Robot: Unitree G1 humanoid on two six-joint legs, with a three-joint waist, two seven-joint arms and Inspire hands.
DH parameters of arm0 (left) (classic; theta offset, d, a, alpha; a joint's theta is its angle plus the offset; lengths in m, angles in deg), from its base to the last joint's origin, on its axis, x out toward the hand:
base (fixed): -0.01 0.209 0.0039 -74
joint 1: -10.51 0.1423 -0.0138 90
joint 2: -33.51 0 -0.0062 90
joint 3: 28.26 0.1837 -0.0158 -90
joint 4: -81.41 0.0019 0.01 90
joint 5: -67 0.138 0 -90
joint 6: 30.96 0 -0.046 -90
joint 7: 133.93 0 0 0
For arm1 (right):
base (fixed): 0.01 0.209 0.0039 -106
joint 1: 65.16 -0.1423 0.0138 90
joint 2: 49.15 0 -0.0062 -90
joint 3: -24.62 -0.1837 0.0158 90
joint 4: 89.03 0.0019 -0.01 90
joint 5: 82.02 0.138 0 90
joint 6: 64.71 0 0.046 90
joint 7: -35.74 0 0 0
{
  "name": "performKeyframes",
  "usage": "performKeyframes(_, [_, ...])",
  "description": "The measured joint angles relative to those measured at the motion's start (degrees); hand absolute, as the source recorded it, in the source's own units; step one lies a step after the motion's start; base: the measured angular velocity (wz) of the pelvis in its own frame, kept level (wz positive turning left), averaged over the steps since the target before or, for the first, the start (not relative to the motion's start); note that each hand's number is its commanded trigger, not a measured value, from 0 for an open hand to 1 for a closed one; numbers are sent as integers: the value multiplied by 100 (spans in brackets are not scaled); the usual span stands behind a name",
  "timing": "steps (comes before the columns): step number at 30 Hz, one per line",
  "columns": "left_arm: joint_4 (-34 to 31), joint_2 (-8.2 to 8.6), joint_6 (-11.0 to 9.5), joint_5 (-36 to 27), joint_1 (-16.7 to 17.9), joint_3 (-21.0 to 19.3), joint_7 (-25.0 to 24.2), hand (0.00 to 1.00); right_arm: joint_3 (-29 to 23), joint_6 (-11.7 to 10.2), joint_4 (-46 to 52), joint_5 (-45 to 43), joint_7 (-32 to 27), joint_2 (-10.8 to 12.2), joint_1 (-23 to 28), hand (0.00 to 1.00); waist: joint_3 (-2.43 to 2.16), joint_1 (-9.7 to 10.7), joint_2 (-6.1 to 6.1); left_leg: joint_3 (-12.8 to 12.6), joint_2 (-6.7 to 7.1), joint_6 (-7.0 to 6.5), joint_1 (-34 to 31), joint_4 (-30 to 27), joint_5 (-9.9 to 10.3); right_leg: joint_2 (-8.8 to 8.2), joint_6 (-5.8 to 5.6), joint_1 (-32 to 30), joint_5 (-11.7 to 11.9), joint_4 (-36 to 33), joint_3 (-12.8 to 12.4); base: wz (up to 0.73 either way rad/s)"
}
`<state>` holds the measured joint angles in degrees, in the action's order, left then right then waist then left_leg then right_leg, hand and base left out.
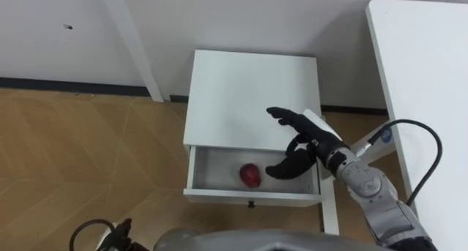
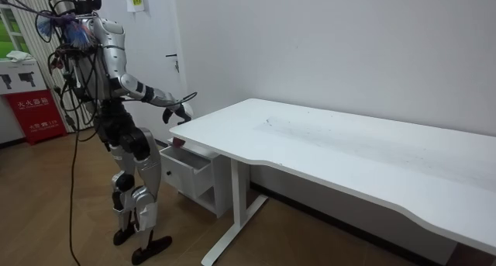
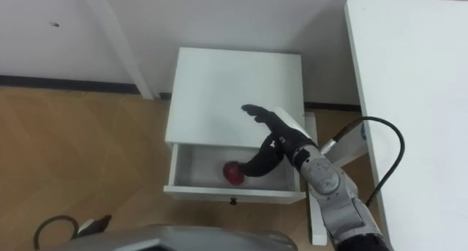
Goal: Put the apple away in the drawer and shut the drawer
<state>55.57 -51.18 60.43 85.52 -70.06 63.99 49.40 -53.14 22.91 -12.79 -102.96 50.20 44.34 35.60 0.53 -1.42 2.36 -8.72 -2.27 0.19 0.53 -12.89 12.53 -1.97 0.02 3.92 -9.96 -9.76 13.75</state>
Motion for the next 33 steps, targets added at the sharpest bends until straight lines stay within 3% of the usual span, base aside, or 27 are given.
performKeyframes(12, [-7,6,-8,108,92,-108,-13,0,-136,-29,-293,0,-64,10,111,0,-27,128,11,13,-6,-14,-33,-66,14,-14,0,22,0,-3,44,1])
performKeyframes(17, [0,0,-10,145,183,-218,114,0,-529,-83,-1352,3,-376,124,112,0,-65,132,66,-13,3,-18,-14,-56,15,-26,-2,25,-1,-6,38,0])
performKeyframes(22, [107,14,-9,147,261,-272,344,0,-992,-168,-3030,77,-873,144,123,0,-60,144,65,-13,14,-32,81,-40,26,-47,-23,122,-13,9,40,0])
performKeyframes(28, [231,33,49,133,259,-483,404,0,-1141,-308,-3805,36,-1263,151,80,0,-59,279,6,-20,36,-65,99,-77,46,-98,-52,114,-35,-87,39,0])
performKeyframes(32, [256,114,119,150,218,-777,378,0,-1478,-171,-4393,-65,-1581,135,52,0,-86,338,-98,-206,144,-227,38,-375,231,-363,-209,-83,-330,-739,66,12])
performKeyframes(33, [284,127,128,184,176,-788,353,0,-1644,-50,-4615,-83,-1665,102,48,0,-69,343,-77,-244,208,-314,-21,-518,315,-514,-275,-390,-442,-1395,38,3])
